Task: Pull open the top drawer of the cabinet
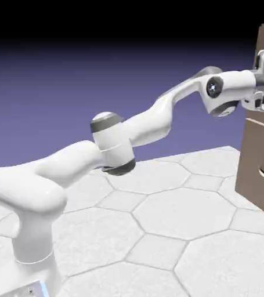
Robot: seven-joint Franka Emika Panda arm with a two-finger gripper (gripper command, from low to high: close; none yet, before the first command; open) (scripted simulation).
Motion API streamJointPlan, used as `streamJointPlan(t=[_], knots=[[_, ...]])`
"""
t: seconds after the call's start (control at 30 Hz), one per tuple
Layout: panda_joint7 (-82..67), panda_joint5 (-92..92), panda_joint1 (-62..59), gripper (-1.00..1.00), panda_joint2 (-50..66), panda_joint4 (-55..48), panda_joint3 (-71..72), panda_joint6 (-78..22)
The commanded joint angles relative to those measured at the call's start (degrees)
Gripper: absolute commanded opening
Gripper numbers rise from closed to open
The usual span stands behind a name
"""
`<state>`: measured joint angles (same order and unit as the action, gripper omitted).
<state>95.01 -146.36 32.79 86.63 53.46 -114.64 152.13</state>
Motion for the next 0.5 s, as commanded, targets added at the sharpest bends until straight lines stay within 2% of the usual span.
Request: streamJointPlan(t=[0.0, 0.4, 0.43, 0.47], knots=[[1.31, 0.40, -1.32, 0.00, -0.09, -2.08, -0.53, 0.65], [16.01, 4.88, -16.13, 0.00, -1.08, -25.49, -6.52, 8.01], [16.01, 4.88, -16.13, -1.00, -1.08, -25.49, -6.52, 8.01], [16.01, 4.88, -16.13, -1.00, -1.08, -25.49, -6.52, 8.01]])
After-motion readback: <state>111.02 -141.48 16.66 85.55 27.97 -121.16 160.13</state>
